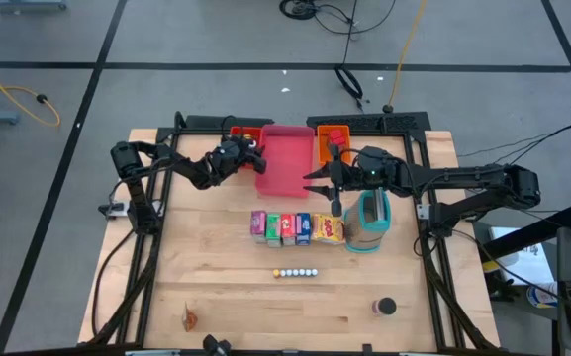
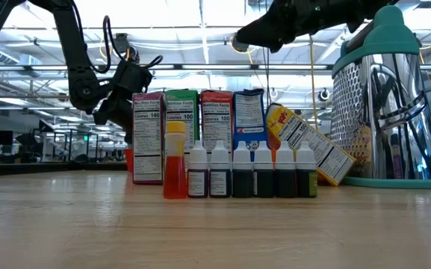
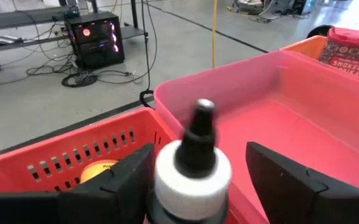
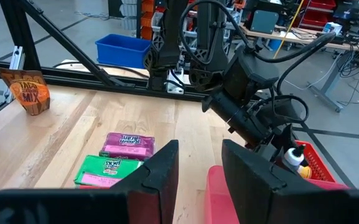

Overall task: Pick & Place Kitchen Items
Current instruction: Put the large black food coloring bottle into the red bin, then put the yellow cereal box into the pink bin

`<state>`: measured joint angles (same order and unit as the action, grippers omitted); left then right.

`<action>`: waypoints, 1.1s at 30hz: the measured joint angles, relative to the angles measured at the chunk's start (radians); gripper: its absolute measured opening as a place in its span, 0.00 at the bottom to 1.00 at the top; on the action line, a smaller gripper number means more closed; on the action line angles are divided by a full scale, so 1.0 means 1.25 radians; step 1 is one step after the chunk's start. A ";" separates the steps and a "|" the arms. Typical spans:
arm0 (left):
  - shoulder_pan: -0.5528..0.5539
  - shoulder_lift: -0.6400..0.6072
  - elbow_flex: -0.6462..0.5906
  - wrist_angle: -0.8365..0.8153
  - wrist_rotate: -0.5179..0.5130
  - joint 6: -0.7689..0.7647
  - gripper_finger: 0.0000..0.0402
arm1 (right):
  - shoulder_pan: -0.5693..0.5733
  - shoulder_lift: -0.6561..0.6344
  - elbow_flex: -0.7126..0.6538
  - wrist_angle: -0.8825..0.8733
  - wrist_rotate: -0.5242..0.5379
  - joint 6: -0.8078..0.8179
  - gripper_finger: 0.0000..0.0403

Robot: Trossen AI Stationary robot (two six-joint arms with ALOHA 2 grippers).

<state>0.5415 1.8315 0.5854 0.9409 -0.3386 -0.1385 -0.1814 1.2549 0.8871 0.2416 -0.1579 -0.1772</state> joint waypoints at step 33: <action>-0.237 -0.431 0.000 -0.420 0.103 0.070 0.53 | 0.135 0.010 0.090 -0.333 0.112 0.094 0.28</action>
<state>0.2450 1.2926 0.5850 0.4156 -0.2096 -0.0514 -0.0121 1.2677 0.9995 -0.1746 -0.0178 -0.0603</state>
